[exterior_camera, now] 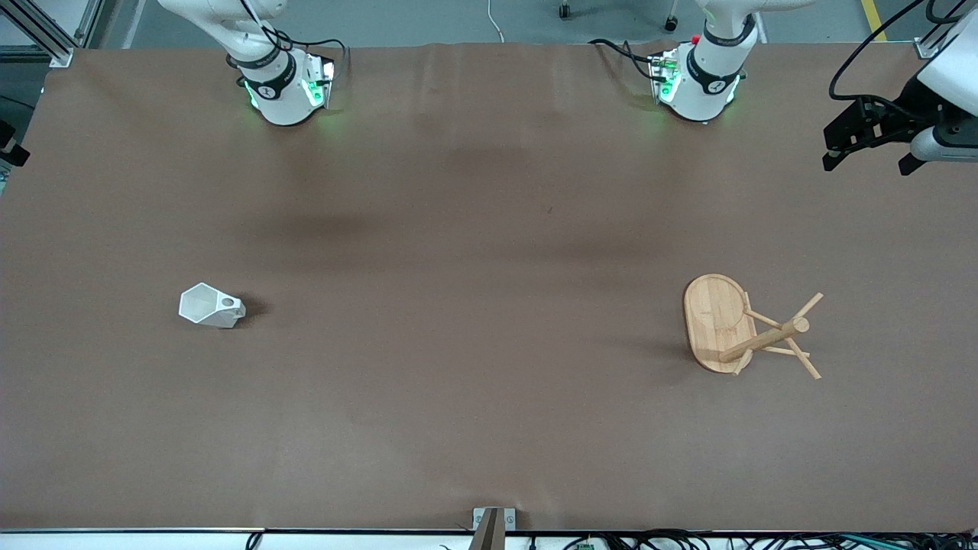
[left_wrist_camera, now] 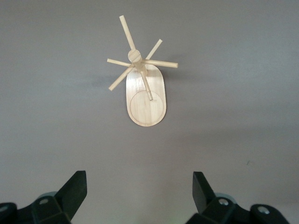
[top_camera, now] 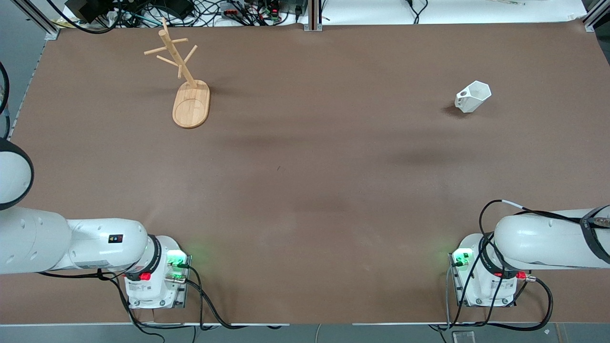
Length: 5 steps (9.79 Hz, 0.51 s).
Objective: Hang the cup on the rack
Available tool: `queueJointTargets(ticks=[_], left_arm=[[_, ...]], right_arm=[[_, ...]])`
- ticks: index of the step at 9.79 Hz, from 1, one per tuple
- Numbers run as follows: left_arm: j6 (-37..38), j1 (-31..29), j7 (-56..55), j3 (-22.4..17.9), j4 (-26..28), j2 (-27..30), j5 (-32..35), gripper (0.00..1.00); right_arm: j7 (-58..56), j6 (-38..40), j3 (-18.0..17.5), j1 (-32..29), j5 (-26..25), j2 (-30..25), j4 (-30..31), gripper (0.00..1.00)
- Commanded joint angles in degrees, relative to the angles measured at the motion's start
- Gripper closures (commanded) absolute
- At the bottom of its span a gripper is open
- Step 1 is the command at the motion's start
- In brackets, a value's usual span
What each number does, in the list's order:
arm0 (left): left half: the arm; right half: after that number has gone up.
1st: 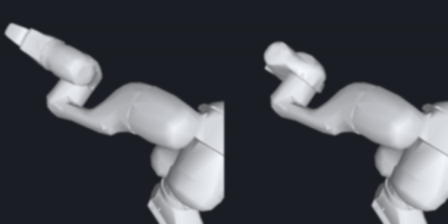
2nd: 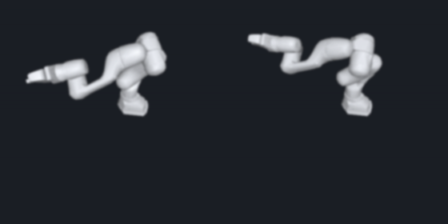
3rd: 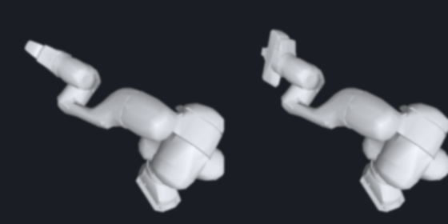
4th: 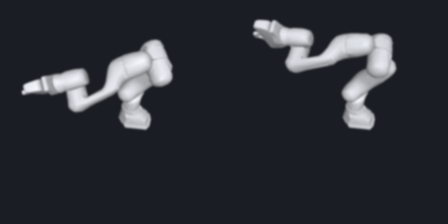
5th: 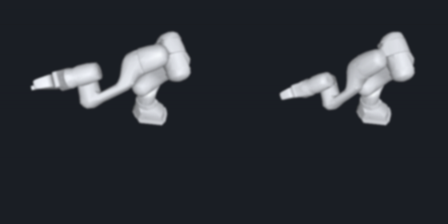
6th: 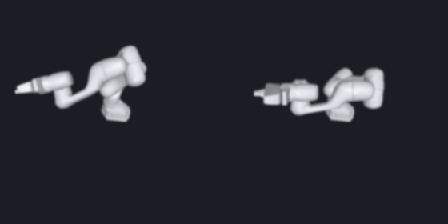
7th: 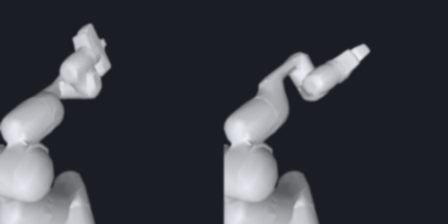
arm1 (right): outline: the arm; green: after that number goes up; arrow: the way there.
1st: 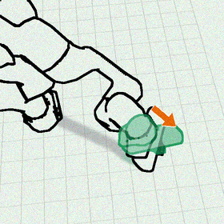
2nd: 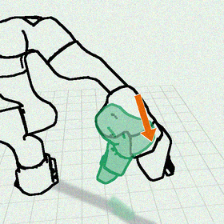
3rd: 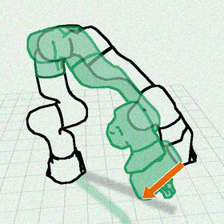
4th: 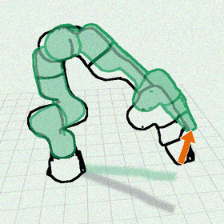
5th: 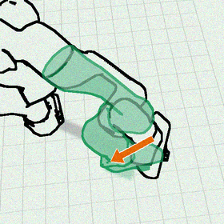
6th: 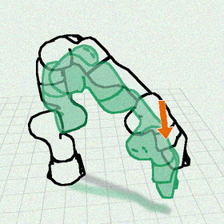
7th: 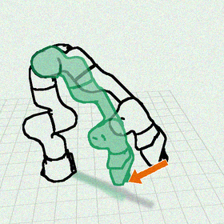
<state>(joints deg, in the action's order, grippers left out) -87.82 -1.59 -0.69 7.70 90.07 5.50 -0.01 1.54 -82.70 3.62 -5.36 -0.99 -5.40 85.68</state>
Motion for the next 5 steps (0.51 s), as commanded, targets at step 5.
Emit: queueJointTargets(ticks=[5], left_arm=[[1.1, -0.1, -0.3, 0.0, -0.6, -1.8, -0.6, 0.00]], right_arm=[[-1.2, 0.5, 0.0, 0.0, -1.0, 1.3, -0.6, 0.00]])
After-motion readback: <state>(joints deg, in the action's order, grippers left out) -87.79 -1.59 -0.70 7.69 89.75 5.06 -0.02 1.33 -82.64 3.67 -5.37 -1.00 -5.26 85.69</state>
